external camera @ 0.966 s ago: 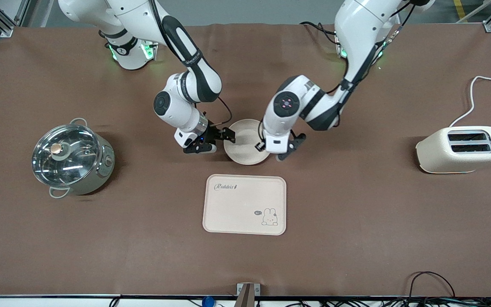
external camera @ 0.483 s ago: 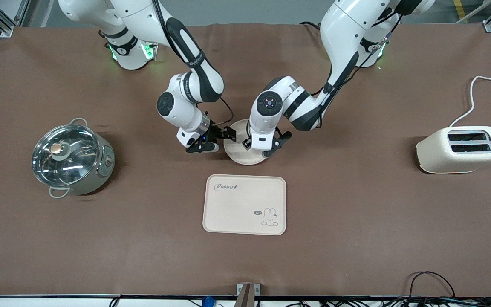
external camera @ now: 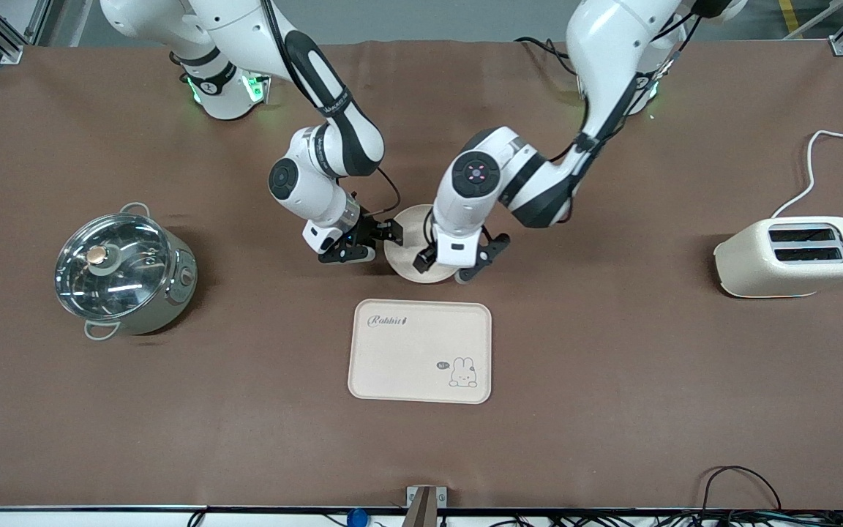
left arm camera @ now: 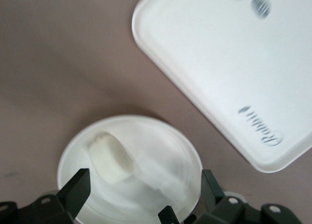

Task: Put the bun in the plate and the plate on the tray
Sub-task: 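Lower the bun onto the plate and open the left gripper, then lift the plate with the right gripper while the left gripper withdraws, then carry the plate with the right gripper onto the bunny tray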

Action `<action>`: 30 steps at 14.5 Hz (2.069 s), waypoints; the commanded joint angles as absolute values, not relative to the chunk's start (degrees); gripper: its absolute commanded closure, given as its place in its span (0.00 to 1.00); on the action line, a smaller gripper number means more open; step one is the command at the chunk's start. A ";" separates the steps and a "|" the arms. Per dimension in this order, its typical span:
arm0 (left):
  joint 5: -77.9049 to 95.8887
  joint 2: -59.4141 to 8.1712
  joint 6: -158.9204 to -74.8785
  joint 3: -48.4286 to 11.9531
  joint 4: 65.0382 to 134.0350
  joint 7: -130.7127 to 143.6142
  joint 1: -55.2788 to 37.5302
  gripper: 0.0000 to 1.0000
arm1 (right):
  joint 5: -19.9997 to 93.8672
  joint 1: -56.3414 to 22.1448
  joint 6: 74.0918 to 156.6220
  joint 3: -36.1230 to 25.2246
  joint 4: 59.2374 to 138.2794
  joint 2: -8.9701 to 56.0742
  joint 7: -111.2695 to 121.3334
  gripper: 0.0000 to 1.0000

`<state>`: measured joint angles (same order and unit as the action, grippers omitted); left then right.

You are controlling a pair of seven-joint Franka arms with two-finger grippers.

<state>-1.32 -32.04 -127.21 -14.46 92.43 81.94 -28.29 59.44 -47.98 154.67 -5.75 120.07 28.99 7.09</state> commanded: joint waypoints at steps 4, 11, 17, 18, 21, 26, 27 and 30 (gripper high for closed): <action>-5.97 -21.64 -113.04 -14.59 86.92 58.15 -14.79 0.00 | 60.82 -46.85 154.51 -5.89 119.79 29.18 8.26 1.00; -8.44 -10.47 -102.31 -14.59 85.69 27.64 -3.18 0.00 | 63.19 -45.35 151.36 -6.32 116.39 24.78 8.79 1.00; -7.04 -2.13 -94.14 -13.28 85.95 9.70 1.58 0.00 | 43.60 -33.77 137.05 -6.94 91.98 38.21 8.26 1.00; -5.47 -0.63 -93.17 -12.49 86.65 7.84 1.76 0.00 | 43.42 -32.10 134.85 -6.86 88.28 40.84 8.44 1.00; -0.53 3.15 -87.55 -8.88 88.23 4.58 1.58 0.00 | 40.70 -28.41 129.14 -6.86 80.79 46.39 8.26 1.00; -0.26 6.60 -85.78 -8.44 92.64 3.26 1.32 0.00 | 34.28 -27.60 120.76 -7.29 70.05 51.41 6.07 1.00; -0.26 6.42 -85.78 -8.44 92.55 3.16 1.41 0.00 | 34.28 -27.60 120.94 -7.29 69.53 52.03 6.06 1.00; 0.18 6.33 -85.78 -8.88 92.46 3.16 1.23 0.00 | 34.19 -27.60 120.94 -7.29 61.82 57.63 5.98 1.00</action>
